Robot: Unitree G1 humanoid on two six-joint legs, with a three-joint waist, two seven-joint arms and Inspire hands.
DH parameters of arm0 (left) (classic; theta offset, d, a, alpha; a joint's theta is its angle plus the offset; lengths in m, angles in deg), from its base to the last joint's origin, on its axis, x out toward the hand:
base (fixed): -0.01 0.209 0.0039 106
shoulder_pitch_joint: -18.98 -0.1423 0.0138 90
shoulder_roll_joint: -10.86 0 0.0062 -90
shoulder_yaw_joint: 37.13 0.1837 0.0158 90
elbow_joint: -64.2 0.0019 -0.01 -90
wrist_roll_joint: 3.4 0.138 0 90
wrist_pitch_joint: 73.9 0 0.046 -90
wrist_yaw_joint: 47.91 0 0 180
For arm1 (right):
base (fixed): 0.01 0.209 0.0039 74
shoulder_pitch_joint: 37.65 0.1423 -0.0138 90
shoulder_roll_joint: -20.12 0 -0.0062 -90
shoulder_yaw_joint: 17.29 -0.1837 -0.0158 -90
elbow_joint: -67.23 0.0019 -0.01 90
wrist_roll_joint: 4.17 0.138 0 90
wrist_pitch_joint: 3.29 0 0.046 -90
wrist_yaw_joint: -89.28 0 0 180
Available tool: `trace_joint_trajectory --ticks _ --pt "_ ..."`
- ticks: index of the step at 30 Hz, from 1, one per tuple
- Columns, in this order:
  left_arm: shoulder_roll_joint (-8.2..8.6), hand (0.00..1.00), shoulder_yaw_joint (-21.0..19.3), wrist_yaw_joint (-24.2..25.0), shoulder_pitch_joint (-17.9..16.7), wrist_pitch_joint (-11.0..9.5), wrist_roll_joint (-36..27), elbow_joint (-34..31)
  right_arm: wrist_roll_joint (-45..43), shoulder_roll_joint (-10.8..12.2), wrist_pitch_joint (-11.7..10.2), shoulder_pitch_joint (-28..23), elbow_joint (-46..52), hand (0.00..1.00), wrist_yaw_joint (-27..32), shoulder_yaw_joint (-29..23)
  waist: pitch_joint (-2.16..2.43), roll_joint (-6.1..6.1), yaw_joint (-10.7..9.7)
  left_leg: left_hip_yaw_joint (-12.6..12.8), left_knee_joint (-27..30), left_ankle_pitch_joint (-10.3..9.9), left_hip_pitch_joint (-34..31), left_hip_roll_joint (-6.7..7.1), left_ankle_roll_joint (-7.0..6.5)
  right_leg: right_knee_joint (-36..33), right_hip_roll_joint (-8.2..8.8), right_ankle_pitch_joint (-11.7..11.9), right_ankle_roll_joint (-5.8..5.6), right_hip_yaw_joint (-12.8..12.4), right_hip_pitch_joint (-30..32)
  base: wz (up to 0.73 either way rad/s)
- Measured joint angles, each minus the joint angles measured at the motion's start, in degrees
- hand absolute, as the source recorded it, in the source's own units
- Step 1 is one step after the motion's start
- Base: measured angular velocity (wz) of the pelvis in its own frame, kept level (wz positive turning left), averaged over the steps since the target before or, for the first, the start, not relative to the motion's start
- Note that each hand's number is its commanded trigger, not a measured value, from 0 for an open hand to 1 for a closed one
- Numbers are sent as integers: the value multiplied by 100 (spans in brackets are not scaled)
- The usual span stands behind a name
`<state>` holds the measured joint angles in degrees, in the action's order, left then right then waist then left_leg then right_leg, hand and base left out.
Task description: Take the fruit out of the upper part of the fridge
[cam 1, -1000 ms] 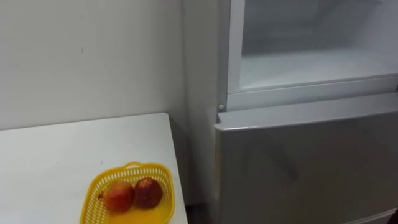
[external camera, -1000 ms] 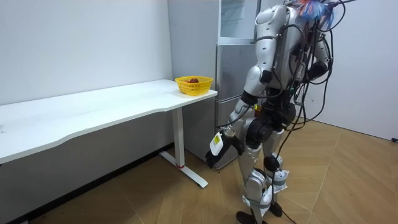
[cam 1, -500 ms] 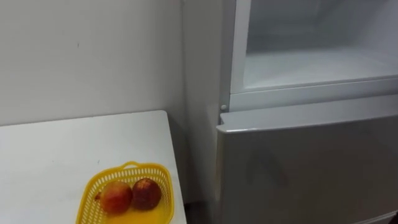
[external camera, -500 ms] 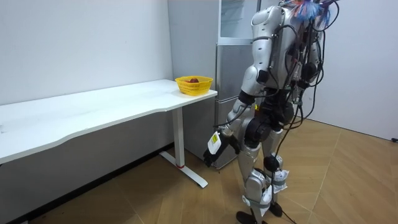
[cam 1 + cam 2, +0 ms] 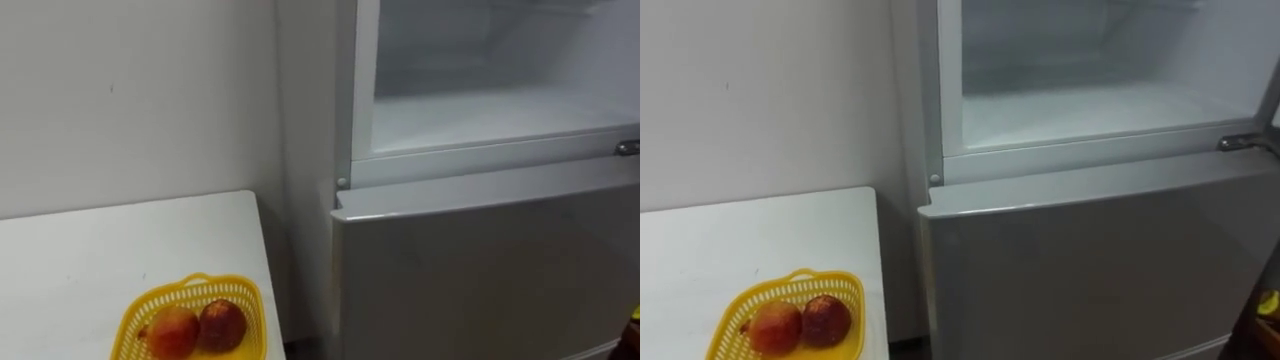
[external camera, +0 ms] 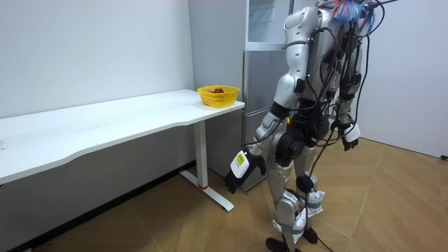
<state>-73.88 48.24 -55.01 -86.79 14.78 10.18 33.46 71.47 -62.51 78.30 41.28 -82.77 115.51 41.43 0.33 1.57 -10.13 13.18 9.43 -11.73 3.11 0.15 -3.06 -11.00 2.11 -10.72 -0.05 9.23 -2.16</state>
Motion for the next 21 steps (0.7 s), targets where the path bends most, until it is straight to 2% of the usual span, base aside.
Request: trace_joint_trajectory --ticks 2,4,9,12,14,16,18,21 --pt "-2 0 -174 10 -58 13 24 -74 232 -33 30 199 -2 0 114 -401 5 44 -67 13 9 3 -48 5 1 -82 18 -20 4 5 82 -6" --pt "-11 0 -286 24 -57 111 65 -119 531 -96 34 324 4 0 275 -802 9 83 -106 13 15 5 -76 7 0 -84 30 -20 2 30 109 0" --pt "-66 0 -318 165 -140 315 68 -440 742 -238 81 525 14 0 699 -962 0 151 -109 11 18 4 -127 20 -3 -74 20 -23 -6 39 119 1" --pt "-89 0 -469 197 -177 396 297 -716 791 -307 99 565 174 0 980 -1386 13 208 -119 10 13 5 -171 31 -6 -81 21 -30 -18 50 203 0" --pt "-90 0 -617 220 -185 400 478 -861 798 -430 91 570 397 0 1175 -1530 13 209 -118 14 -2 8 -190 39 -10 -114 22 -32 -22 48 240 -3" --pt "-85 0 -833 228 -164 435 701 -900 795 -711 74 657 456 0 1313 -1607 10 232 -130 41 -23 10 -191 42 -12 -179 23 -40 -30 4 255 -8" --pt "-86 0 -877 228 -182 510 742 -1105 809 -825 73 708 682 0 1408 -1795 9 258 -182 59 -23 11 -202 41 -11 -189 21 -40 -30 -42 271 -2" --pt "-93 0 -888 229 -157 500 739 -1237 831 -1074 65 859 870 0 1482 -2014 10 323 -208 96 -36 10 -163 35 -11 -204 13 -40 -29 -45 255 -5"
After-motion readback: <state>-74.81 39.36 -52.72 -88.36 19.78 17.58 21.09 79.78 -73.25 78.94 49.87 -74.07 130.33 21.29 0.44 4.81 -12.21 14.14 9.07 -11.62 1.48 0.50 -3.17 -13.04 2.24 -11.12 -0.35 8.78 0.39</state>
